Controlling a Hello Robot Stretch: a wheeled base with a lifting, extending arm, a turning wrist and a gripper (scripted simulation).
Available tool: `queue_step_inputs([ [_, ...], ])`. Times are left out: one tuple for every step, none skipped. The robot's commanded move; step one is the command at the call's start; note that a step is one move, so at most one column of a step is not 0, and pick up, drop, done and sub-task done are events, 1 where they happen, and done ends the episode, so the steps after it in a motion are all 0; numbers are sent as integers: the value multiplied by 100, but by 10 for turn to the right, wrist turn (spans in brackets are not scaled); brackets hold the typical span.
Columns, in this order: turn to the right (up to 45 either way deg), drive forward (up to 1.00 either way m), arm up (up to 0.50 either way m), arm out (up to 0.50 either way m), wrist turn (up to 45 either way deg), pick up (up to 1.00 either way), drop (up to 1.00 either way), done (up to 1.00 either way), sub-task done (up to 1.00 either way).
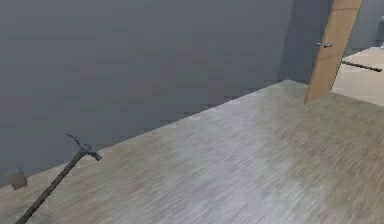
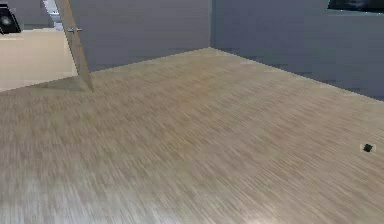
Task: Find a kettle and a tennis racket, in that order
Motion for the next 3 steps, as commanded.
queue_step_inputs([
  [0, 10, 0, 0, 0, 0, 0, 0, 0],
  [-450, 0, 0, 0, 0, 0, 0, 0, 0],
  [-450, 0, 0, 0, 0, 0, 0, 0, 0],
])
